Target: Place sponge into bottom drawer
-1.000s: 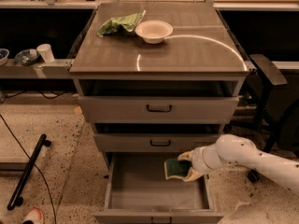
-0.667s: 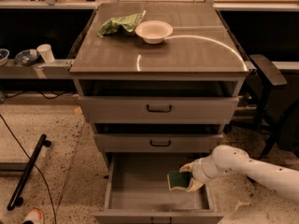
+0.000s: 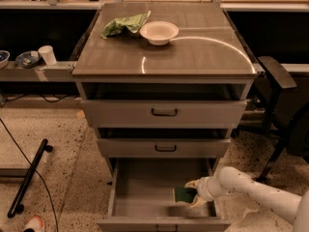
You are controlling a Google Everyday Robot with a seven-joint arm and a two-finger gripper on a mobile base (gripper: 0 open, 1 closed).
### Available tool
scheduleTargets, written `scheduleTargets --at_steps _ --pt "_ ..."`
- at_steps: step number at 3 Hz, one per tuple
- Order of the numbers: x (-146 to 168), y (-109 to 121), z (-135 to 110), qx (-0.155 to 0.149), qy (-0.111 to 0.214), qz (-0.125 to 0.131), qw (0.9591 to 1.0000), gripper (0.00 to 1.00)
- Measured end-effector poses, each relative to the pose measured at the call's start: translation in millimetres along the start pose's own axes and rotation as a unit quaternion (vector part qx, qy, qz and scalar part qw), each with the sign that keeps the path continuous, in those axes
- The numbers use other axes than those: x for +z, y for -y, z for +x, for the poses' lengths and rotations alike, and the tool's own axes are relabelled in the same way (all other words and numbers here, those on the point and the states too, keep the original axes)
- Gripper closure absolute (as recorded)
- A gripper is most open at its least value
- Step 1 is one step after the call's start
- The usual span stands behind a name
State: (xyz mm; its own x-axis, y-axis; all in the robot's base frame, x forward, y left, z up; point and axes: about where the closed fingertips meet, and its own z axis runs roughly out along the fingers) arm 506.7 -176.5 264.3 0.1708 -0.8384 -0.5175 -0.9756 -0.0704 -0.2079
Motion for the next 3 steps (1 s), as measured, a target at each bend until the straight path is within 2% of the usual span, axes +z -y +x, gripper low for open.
scheduleTargets --at_steps 1,2,3 --pt "38 11 15 0.002 -0.012 0.031 0.9994 1.0" --pt "80 18 24 0.015 -0.028 0.045 0.9985 0.79" --pt "100 22 24 0.018 -0.033 0.043 0.9984 0.56"
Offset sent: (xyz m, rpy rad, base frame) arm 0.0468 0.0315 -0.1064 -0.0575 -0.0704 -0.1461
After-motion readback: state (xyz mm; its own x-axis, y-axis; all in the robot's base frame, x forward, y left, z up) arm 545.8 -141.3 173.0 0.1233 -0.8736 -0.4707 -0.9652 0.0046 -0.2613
